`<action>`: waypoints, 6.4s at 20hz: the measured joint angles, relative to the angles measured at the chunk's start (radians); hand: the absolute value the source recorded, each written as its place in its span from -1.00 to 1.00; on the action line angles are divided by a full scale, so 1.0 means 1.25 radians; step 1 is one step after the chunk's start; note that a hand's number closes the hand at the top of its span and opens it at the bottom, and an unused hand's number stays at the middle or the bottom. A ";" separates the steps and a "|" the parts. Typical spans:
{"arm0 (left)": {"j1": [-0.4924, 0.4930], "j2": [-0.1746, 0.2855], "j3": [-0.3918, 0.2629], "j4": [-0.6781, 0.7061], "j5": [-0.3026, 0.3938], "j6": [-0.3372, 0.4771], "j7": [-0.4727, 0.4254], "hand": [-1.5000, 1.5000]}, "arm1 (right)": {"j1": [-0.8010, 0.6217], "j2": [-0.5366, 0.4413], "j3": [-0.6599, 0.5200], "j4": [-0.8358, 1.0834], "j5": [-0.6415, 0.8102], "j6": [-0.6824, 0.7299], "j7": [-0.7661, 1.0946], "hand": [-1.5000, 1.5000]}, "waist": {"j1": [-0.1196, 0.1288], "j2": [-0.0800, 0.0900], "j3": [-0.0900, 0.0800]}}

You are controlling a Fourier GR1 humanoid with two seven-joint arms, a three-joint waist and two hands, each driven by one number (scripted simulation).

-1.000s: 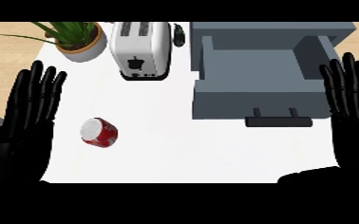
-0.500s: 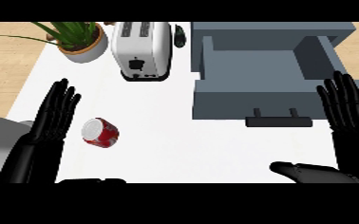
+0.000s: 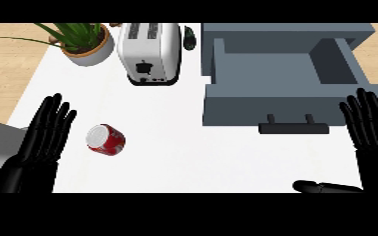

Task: Pick up the can, place it into the drawer and close the drawer

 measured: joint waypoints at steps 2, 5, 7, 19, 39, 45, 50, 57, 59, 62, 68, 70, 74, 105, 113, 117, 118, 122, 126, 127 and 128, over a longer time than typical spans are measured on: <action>0.003 0.001 0.019 0.016 0.010 -0.003 -0.013 -1.00 | 0.011 0.001 -0.009 0.004 -0.005 0.011 -0.015 -1.00 | 0.000 0.000 0.000; -0.003 0.012 0.055 0.017 0.031 -0.010 0.004 -1.00 | 0.028 0.006 -0.021 0.011 -0.011 0.024 -0.037 -1.00 | -0.001 0.000 0.000; 0.007 0.008 0.062 0.035 0.032 -0.014 -0.017 -1.00 | 0.029 0.001 -0.037 0.012 -0.026 0.038 -0.039 -1.00 | -0.001 0.000 0.000; -0.036 -0.016 0.083 0.214 0.022 -0.014 -0.140 -1.00 | 0.067 0.014 -0.074 0.027 -0.027 0.085 -0.090 -1.00 | -0.002 0.000 0.000; -0.050 0.008 0.192 0.503 0.053 -0.036 -0.380 -1.00 | 0.056 0.042 -0.097 0.048 -0.008 0.116 -0.103 -1.00 | -0.001 0.001 0.000; -0.062 0.027 0.225 0.596 0.072 -0.062 -0.448 -1.00 | 0.054 0.048 -0.102 0.053 -0.004 0.123 -0.109 -1.00 | -0.001 0.001 0.000; -0.058 0.027 0.230 0.662 0.066 -0.072 -0.508 -1.00 | 0.057 0.052 -0.107 0.046 -0.002 0.129 -0.108 -1.00 | -0.001 0.000 0.000; -0.073 0.037 0.251 0.748 0.076 -0.083 -0.567 -1.00 | 0.052 0.056 -0.108 0.027 0.004 0.129 -0.094 -1.00 | -0.001 0.000 0.000; -0.093 0.048 0.267 0.784 0.085 -0.087 -0.574 -1.00 | 0.070 0.065 -0.102 0.003 0.007 0.131 -0.089 -1.00 | -0.002 0.001 0.000; -0.108 0.049 0.273 0.822 0.089 -0.086 -0.581 -1.00 | 0.051 0.068 -0.095 -0.004 0.012 0.120 -0.066 -1.00 | -0.002 0.001 0.000; -0.133 0.054 0.278 0.868 0.098 -0.085 -0.599 -1.00 | 0.030 0.068 -0.100 0.018 0.012 0.116 -0.070 -1.00 | -0.002 0.000 0.000; -0.141 0.051 0.277 0.889 0.095 -0.079 -0.612 -1.00 | 0.030 0.060 -0.112 0.009 -0.005 0.124 -0.058 -1.00 | -0.002 0.001 0.000; -0.171 0.057 0.282 0.950 0.099 -0.079 -0.640 -1.00 | 0.044 0.061 -0.114 -0.020 -0.010 0.132 -0.039 -1.00 | -0.003 0.001 0.000; -0.334 0.040 0.239 1.074 0.136 -0.080 -0.657 1.00 | 0.081 0.075 -0.128 -0.059 -0.042 0.147 -0.037 -1.00 | -0.003 0.000 0.000; -0.360 0.050 0.262 1.054 0.172 -0.071 -0.630 1.00 | 0.078 0.071 -0.138 -0.053 -0.052 0.148 -0.046 -1.00 | -0.004 0.001 0.000; -0.352 0.051 0.262 0.991 0.189 -0.060 -0.597 1.00 | 0.098 0.076 -0.122 -0.082 -0.049 0.134 -0.034 -1.00 | -0.003 0.000 0.000; -0.357 0.047 0.257 0.978 0.189 -0.054 -0.586 1.00 | 0.100 0.073 -0.128 -0.089 -0.058 0.137 -0.030 -1.00 | -0.003 0.000 0.000; -0.357 0.042 0.236 0.918 0.192 -0.055 -0.554 1.00 | 0.111 0.066 -0.130 -0.082 -0.065 0.136 -0.047 -1.00 | -0.003 0.000 0.000; -0.372 0.034 0.202 0.843 0.180 -0.040 -0.488 1.00 | 0.098 0.067 -0.129 -0.079 -0.055 0.128 -0.042 -1.00 | -0.003 0.000 0.000; -0.377 0.025 0.187 0.827 0.170 -0.028 -0.474 1.00 | 0.106 0.070 -0.128 -0.087 -0.057 0.130 -0.041 -1.00 | -0.003 0.000 0.000; -0.384 0.021 0.175 0.806 0.161 -0.018 -0.457 1.00 | 0.100 0.067 -0.133 -0.088 -0.063 0.130 -0.034 -1.00 | -0.003 0.000 0.000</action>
